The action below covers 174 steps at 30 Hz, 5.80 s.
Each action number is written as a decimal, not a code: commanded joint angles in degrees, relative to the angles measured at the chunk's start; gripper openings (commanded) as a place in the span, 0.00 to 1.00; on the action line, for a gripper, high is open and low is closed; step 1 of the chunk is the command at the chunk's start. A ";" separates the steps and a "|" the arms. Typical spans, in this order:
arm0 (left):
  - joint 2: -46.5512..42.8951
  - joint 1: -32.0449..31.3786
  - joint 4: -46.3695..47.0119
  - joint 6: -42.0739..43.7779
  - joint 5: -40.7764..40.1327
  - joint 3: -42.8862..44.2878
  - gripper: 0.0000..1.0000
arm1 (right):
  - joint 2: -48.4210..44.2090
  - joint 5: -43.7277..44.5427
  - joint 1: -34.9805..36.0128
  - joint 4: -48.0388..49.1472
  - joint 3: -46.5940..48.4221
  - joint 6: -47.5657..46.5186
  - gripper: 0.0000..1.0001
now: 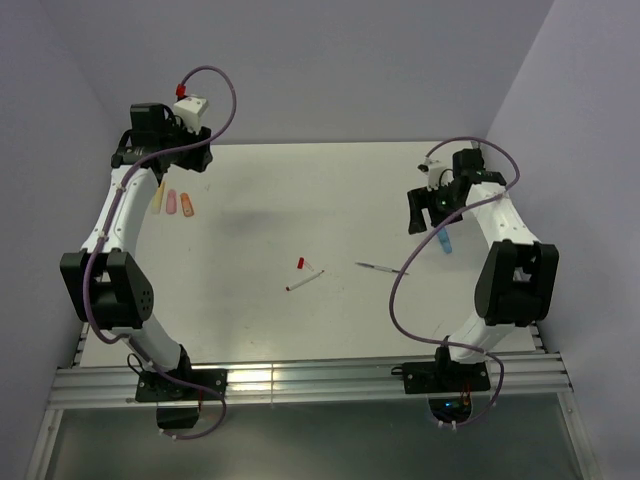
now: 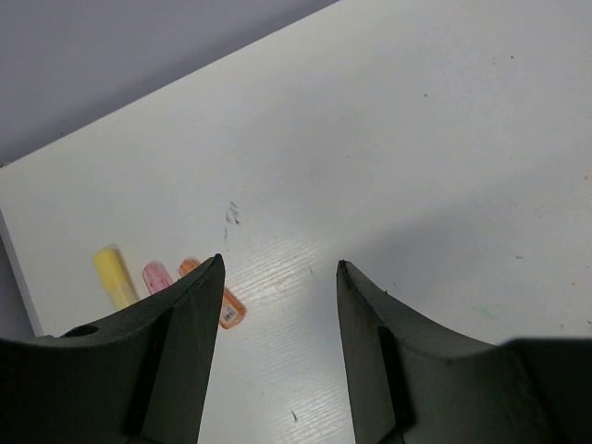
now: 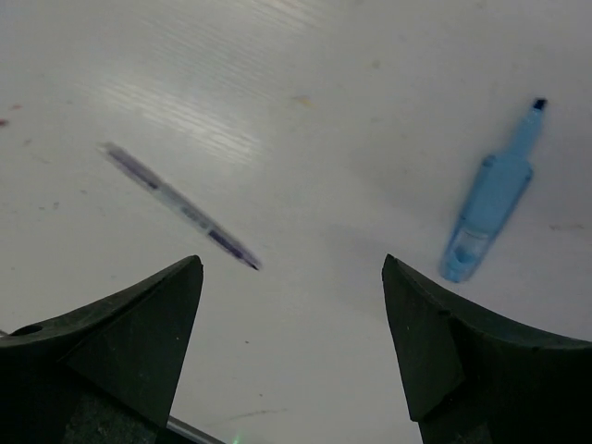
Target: Insert the pens into the pen caps
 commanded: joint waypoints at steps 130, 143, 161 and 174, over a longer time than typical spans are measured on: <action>-12.43 -64.05 43.70 78.93 -17.82 -52.89 0.47 | 12.05 -11.01 33.13 -3.50 8.29 20.30 0.00; -9.97 -64.14 40.27 77.27 -17.73 -50.77 0.34 | 12.84 -11.53 33.12 -3.50 8.64 20.30 0.00; -19.54 -65.37 36.84 63.42 -18.26 -47.97 0.00 | 8.89 -12.66 22.95 -10.18 26.18 13.54 0.81; -24.99 -54.75 19.17 1.18 -2.55 -15.11 0.00 | -1.04 -14.97 9.84 -1.67 30.96 8.53 0.87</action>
